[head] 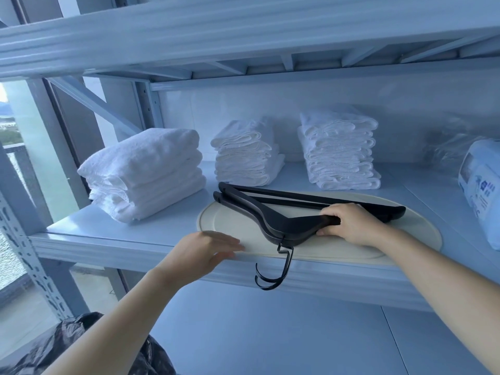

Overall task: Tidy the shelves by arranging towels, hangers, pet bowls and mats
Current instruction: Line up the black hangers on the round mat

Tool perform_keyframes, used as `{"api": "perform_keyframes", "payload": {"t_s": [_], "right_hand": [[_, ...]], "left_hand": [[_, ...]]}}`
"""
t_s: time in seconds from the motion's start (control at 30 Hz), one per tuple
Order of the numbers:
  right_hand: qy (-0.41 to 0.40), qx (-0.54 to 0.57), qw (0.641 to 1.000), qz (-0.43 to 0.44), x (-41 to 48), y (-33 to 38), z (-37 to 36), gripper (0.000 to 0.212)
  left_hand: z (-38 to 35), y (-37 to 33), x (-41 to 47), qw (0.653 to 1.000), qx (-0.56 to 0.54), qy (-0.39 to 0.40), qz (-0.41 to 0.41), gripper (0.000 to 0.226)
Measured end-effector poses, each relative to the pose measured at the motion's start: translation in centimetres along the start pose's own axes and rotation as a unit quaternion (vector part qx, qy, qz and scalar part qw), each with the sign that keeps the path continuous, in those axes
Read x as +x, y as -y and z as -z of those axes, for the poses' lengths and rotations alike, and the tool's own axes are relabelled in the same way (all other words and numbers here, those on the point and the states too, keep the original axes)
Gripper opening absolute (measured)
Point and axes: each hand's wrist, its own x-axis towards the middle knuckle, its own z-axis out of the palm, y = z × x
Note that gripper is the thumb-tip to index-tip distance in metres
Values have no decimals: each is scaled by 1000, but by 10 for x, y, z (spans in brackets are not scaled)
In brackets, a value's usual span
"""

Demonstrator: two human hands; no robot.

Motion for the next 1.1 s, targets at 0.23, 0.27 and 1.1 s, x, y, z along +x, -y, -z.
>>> {"api": "perform_keyframes", "payload": {"t_s": [0.23,0.27,1.1], "right_hand": [[4,0,1000,7,1,-1,0,15],[6,2,1000,7,1,-1,0,15],[16,22,1000,4,8,4,1,14]], "left_hand": [[4,-3,4,996,33,-14,-81,29],[6,-4,4,994,41,-14,-99,30],[6,18,11,992,50,-87,-77,38]]}}
